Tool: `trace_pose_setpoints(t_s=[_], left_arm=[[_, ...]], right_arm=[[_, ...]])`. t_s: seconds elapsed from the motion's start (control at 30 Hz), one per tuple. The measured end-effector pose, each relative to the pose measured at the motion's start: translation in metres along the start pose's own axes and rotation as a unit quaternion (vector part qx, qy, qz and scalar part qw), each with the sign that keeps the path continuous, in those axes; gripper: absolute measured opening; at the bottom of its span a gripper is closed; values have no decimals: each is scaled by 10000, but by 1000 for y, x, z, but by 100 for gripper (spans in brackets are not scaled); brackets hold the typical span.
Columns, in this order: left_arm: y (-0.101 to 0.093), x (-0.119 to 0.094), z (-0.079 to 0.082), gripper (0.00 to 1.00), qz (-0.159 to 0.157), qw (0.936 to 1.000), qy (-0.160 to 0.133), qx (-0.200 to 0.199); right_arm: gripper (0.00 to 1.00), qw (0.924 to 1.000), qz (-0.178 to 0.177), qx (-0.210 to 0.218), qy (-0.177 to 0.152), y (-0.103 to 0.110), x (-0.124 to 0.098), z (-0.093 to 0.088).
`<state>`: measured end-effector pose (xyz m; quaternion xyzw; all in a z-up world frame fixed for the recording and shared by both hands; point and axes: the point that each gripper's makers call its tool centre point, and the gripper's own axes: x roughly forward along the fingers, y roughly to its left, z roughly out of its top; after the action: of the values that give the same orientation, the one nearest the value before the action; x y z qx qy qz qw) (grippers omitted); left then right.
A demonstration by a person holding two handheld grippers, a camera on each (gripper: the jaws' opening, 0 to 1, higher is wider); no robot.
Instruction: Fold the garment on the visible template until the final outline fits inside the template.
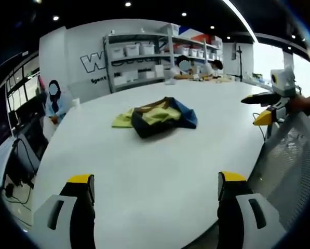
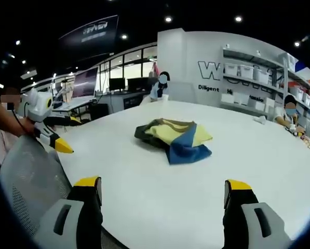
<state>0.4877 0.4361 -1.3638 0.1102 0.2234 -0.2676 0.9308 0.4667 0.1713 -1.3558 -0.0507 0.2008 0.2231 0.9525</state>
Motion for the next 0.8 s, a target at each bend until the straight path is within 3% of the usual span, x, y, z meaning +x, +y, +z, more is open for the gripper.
trace_pose_setpoints(t_s=[0.8], left_arm=[[-1,0,-3,99,-17,10000,65,1]], right_arm=[[94,9999,1,22,119,0,0,-6]])
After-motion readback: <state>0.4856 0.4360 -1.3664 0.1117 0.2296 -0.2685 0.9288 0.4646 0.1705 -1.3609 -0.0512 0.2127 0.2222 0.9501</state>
